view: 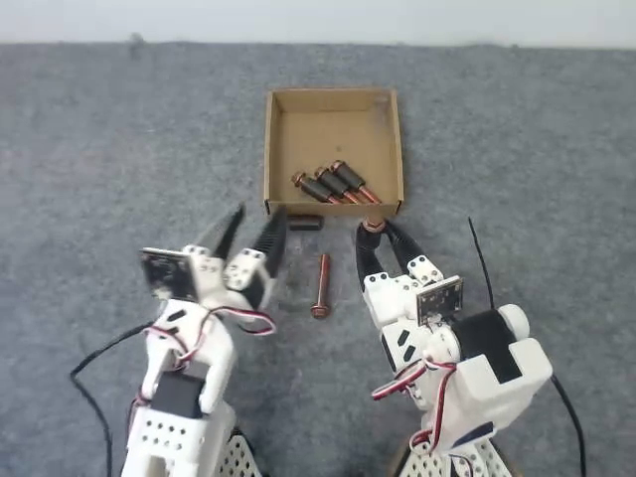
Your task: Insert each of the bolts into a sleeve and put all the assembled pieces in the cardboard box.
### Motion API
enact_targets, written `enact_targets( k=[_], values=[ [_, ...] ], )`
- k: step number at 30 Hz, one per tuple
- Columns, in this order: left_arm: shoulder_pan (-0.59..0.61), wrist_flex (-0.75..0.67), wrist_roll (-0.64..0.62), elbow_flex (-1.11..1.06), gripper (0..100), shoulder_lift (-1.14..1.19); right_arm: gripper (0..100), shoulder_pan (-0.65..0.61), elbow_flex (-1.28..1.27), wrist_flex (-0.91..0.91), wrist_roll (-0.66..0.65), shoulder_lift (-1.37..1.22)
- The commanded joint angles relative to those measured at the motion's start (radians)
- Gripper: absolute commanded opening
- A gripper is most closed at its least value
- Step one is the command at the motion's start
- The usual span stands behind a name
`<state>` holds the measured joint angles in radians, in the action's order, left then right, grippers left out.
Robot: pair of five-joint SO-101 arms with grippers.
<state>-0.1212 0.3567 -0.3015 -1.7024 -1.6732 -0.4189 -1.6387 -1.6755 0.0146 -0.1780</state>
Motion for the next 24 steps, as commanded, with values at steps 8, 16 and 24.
enact_targets(
  k=[8, 16, 24],
  values=[
    [0.262, 0.482, -0.011, 0.016, 20, -0.135, 0.6, 0.01, -0.023, -0.004, -0.008, 0.041],
    [0.393, 0.655, 0.015, 0.016, 20, -0.14, 0.6, 0.081, 0.009, -0.004, -0.008, 0.041],
    [0.393, 0.652, 0.02, 0.016, 20, -0.138, 0.6, 0.124, 0.173, 0.001, -0.009, 0.041]
  ],
)
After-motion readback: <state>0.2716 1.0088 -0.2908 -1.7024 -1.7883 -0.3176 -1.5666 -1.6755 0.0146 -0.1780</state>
